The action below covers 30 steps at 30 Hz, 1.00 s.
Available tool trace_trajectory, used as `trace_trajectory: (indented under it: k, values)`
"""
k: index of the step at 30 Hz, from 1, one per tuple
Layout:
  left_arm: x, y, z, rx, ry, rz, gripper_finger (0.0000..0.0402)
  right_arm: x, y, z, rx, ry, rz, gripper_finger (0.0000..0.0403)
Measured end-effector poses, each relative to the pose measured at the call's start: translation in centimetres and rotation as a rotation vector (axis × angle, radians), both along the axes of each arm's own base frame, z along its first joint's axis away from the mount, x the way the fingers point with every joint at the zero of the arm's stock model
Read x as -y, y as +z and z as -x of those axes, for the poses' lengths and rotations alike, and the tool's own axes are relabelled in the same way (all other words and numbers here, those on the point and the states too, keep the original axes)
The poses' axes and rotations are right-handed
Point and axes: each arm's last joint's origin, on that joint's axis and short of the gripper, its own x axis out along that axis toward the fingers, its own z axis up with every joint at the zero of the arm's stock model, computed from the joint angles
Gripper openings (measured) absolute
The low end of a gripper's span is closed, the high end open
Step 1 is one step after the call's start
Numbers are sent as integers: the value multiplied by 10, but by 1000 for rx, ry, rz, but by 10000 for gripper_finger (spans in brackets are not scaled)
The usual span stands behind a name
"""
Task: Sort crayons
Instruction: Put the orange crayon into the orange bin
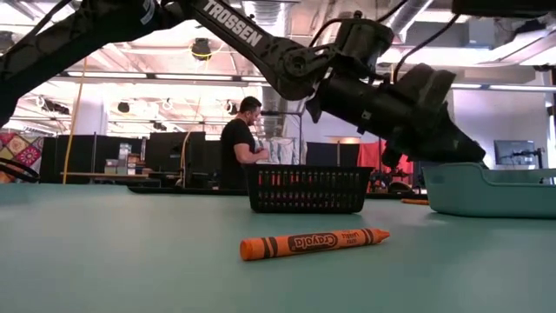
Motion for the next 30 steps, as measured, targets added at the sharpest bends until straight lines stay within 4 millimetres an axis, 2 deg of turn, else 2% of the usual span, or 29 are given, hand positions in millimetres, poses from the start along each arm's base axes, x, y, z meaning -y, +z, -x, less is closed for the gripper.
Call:
trace_trajectory:
  k: [6, 8, 10, 13, 17, 19, 22, 25, 28, 30]
  values:
    - [1, 3, 3, -33, -22, -80, 97, 8, 0, -7, 0, -48, 0, 98]
    - [-1, 15, 5, -30, -28, -107, 105, 9, 0, -8, 3, -61, -5, 97]
    - [-5, 36, 13, -61, -30, -128, 110, 9, 0, -8, 8, -82, -9, 97]
    - [-16, 63, 32, -194, 20, -197, 112, 8, 0, -5, 12, -107, -6, 98]
    - [-25, 86, 66, -453, 77, -316, 112, 7, -1, -4, 16, -110, -12, 97]
    - [-24, 110, 87, -533, 108, -376, 112, 10, -3, -6, 19, -125, -24, 97]
    - [-20, 142, 125, -659, 168, -456, 112, 16, -8, -11, 24, -147, -54, 97]
    - [-15, 156, 163, -781, 235, -513, 112, 26, -12, -19, 31, -166, -105, 98]
    - [-7, 169, 203, -758, 320, -523, 112, 44, -13, -33, 29, -202, -142, 97]
    - [-1, 170, 229, -683, 359, -494, 112, 60, -11, -42, 10, -210, -156, 97]
